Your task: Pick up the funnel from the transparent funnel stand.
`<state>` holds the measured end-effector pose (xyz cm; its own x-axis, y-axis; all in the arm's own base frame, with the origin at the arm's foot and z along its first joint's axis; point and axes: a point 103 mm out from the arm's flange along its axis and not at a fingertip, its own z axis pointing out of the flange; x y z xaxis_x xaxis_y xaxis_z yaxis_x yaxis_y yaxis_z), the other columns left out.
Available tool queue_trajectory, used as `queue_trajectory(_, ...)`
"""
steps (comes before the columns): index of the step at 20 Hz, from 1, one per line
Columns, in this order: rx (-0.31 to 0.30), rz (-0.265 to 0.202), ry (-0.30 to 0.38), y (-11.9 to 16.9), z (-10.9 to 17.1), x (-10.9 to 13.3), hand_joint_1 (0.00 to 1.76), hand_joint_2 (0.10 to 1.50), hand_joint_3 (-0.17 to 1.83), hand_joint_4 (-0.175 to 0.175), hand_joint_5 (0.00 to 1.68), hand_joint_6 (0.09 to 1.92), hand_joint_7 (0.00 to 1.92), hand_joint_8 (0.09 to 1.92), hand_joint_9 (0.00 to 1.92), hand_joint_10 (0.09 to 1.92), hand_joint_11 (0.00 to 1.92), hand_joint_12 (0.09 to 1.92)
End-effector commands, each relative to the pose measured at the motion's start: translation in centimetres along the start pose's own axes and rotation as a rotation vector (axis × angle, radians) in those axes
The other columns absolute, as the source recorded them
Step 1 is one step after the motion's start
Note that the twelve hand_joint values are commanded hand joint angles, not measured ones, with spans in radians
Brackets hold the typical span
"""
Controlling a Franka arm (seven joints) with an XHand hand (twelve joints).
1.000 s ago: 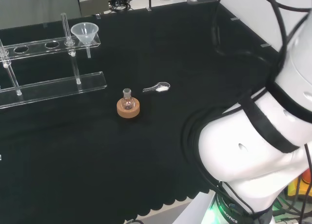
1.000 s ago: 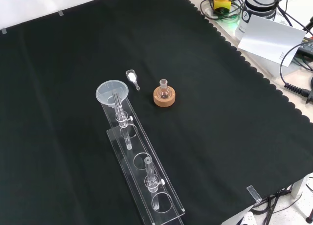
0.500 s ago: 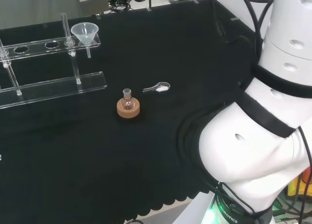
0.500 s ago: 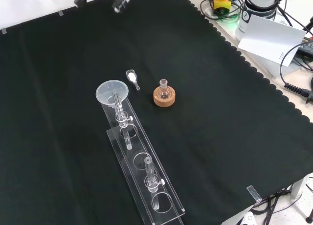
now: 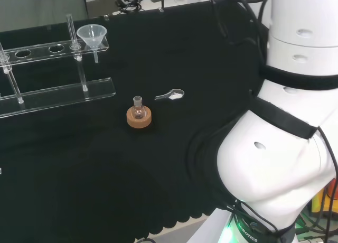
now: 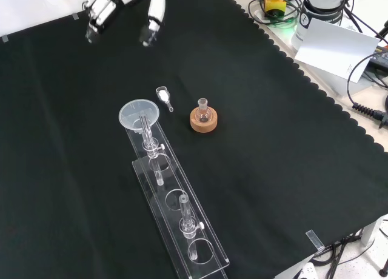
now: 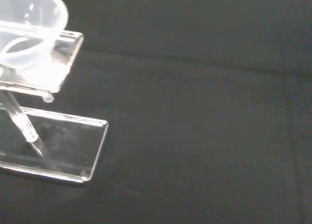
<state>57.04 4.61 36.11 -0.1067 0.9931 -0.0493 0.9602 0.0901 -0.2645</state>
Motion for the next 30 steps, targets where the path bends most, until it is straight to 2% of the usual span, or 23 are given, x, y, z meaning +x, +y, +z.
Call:
queue_trajectory(1,0.102,-0.039,-0.063,2.7,1.0,7.2,0.54,0.88,0.23,-0.018,0.28,0.09,0.18,0.63,0.37,0.65,0.2,1.38)
queue_trajectory(4,0.12,-0.046,-0.078,3.5,1.4,8.3,0.56,0.87,0.23,-0.019,0.27,0.09,0.16,0.62,0.35,0.64,0.21,1.38)
queue_trajectory(8,0.129,-0.061,-0.061,3.9,2.1,8.7,0.55,0.85,0.23,-0.025,0.24,0.09,0.15,0.64,0.34,0.66,0.21,1.39)
queue_trajectory(21,0.131,-0.081,-0.032,2.5,4.3,6.5,0.47,0.79,0.26,-0.028,0.2,0.09,0.08,0.69,0.28,0.74,0.23,1.42)
queue_trajectory(30,0.097,-0.094,-0.032,2.7,5.3,5.2,0.45,0.78,0.25,-0.026,0.16,0.09,0.02,0.69,0.21,0.76,0.19,1.43)
